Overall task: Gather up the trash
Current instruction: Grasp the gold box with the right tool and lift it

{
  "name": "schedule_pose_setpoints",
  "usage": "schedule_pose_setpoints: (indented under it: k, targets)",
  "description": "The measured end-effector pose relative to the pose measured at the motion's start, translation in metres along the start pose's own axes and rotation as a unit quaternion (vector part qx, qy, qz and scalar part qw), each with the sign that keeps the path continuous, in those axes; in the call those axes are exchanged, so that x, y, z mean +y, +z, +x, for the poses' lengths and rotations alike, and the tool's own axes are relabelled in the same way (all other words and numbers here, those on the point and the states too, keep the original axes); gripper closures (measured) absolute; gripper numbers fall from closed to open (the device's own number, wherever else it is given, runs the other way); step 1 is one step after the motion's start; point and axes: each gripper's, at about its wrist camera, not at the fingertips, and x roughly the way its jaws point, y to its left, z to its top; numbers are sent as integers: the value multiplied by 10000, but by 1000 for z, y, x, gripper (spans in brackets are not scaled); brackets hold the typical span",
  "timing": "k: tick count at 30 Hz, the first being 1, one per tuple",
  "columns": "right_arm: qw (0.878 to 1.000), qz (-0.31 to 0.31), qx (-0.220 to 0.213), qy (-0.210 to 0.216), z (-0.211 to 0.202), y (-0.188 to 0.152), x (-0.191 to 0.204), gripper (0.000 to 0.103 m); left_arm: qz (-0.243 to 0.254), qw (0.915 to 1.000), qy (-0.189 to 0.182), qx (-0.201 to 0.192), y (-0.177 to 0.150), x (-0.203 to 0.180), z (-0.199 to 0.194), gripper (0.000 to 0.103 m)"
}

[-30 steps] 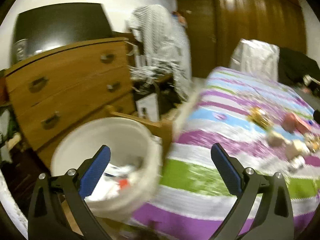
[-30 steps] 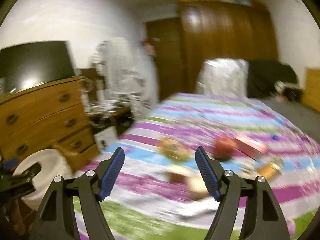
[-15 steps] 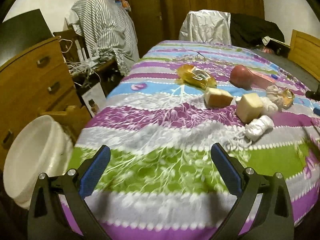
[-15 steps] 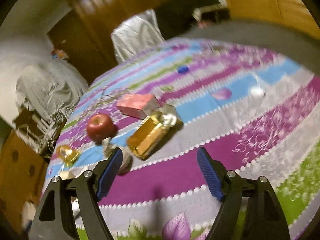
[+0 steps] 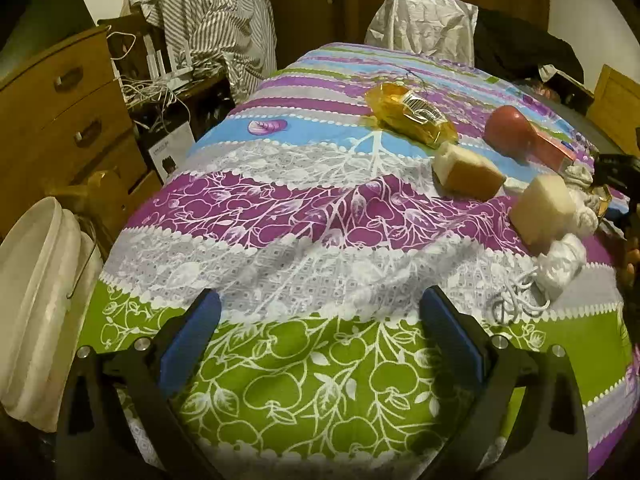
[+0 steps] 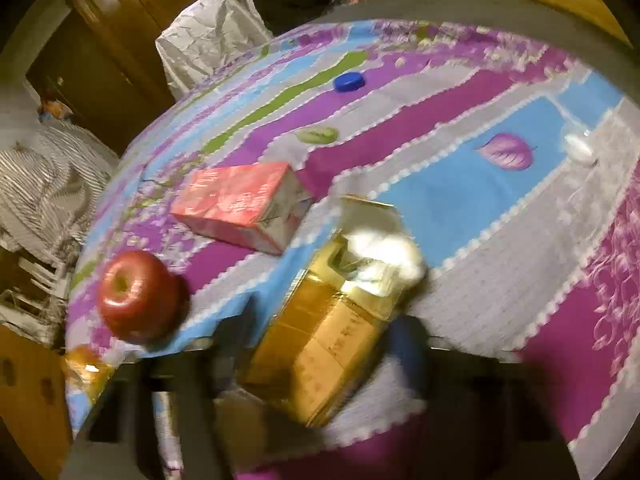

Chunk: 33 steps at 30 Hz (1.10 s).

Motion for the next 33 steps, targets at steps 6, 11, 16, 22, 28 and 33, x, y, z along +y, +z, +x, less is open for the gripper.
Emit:
schedule_pose_setpoints:
  k: [6, 11, 16, 22, 28, 33]
  targets:
    - [9978, -133, -72, 653, -26, 2, -31, 59, -13, 10000, -17, -9, -1, -1, 0, 6]
    - [9903, -850, -180, 1084, -90, -18, -56, 60, -13, 10000, -18, -7, -1, -1, 0, 6]
    - [9723, -1695, 59, 1609, -153, -67, -65, 60, 10, 10000, 7, 26, -1, -2, 0, 6]
    - [9333, -2922, 450, 2040, -188, -125, -45, 57, 126, 9985, -333, 406, 16, -7, -6, 6]
    - [9379, -2946, 558, 1746, -163, -146, -45, 41, 175, 9980, -597, 105, 63, -29, -8, 6]
    - [9443, -2829, 371, 1637, -162, -153, -52, 28, 488, 9908, -1207, 375, 97, -61, 25, 21]
